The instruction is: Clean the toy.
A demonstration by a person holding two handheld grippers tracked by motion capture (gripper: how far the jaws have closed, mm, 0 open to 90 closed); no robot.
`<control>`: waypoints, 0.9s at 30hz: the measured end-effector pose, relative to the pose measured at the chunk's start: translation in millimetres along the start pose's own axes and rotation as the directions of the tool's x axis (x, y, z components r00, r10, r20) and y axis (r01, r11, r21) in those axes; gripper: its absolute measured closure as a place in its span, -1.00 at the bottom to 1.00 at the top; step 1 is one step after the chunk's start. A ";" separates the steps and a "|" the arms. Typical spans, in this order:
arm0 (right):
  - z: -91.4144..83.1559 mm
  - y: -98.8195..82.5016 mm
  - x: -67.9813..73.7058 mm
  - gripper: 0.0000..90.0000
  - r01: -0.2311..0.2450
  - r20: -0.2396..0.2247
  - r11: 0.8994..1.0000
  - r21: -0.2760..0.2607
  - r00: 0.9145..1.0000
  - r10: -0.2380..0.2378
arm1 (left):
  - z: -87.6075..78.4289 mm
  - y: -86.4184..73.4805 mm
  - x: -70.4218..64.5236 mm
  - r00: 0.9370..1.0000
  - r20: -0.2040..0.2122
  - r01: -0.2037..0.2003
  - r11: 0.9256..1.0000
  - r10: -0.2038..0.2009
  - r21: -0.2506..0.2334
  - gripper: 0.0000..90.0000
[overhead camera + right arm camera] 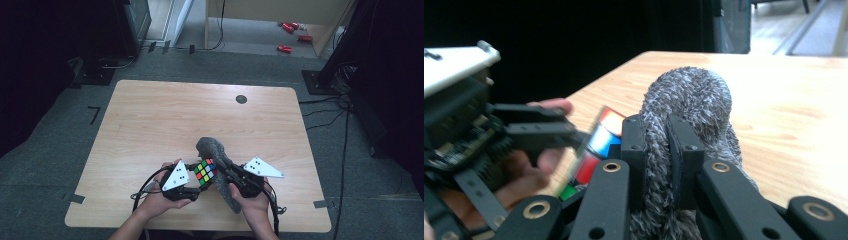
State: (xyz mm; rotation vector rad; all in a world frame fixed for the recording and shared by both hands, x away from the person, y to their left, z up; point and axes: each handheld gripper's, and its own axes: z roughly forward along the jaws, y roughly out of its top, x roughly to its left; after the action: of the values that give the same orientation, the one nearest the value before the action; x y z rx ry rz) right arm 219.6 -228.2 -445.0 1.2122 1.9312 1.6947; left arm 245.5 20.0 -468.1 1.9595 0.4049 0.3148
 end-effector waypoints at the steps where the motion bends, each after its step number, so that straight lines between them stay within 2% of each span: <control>1: -0.4 0.2 0.2 0.80 -0.002 -0.003 1.000 -0.001 1.000 0.002 | -0.8 -0.3 1.9 1.000 0.004 0.012 1.000 -0.012 -0.007 -0.23; 4: -1.6 4.0 8.0 0.81 0.016 -0.022 1.000 -0.013 1.000 -0.016 | 0.8 -0.7 1.8 1.000 0.015 0.019 1.000 -0.019 -0.005 -0.23; 6: -2.0 6.4 14.9 0.80 0.027 -0.047 0.999 -0.024 0.999 -0.028 | 5.5 -1.3 -3.1 1.000 0.026 0.006 1.000 -0.006 0.011 -0.23; 9: -1.9 7.4 19.1 0.80 0.055 -0.048 0.998 -0.032 0.997 -0.057 | 8.5 -0.8 -9.1 0.999 0.035 -0.016 1.000 0.016 0.020 -0.23; 12: -1.7 5.0 9.8 0.80 0.030 -0.030 0.999 -0.025 0.999 -0.030 | 4.8 0.5 -6.1 0.999 0.029 -0.018 1.000 0.018 0.010 -0.23; 15: -0.7 0.5 1.1 0.80 -0.003 -0.010 1.000 -0.013 1.000 0.003 | -1.7 0.3 3.4 1.000 0.019 0.018 1.000 -0.018 -0.010 -0.23; 18: -0.4 2.3 7.1 0.81 0.008 -0.020 1.000 -0.017 1.000 -0.008 | -2.2 -1.0 6.1 0.999 0.022 0.035 0.999 -0.035 -0.012 -0.23; 20: -0.8 5.3 14.6 0.81 0.023 -0.042 0.999 -0.031 0.999 -0.025 | 1.3 -1.3 2.5 0.999 0.032 0.037 0.999 -0.036 -0.006 -0.23; 23: -2.6 8.8 19.9 0.80 0.018 -0.071 0.999 -0.049 0.997 -0.022 | 8.0 -1.3 -5.6 0.998 0.056 0.029 1.000 -0.029 0.003 -0.23; 25: -2.9 8.2 18.3 0.80 0.025 -0.052 0.999 -0.044 0.998 -0.027 | 10.0 -0.7 -7.9 0.999 0.052 0.017 1.000 -0.018 0.010 -0.23; 27: -2.2 5.5 11.0 0.81 0.008 -0.037 0.999 -0.037 0.999 -0.009 | 8.1 -0.9 -5.3 0.999 0.043 0.023 1.000 -0.023 0.006 -0.23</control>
State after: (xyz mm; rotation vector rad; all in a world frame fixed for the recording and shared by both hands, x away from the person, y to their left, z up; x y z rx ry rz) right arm 213.7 -221.8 -436.1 1.1657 1.9148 1.7527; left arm 243.8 11.4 -472.5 1.9619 0.4009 0.2568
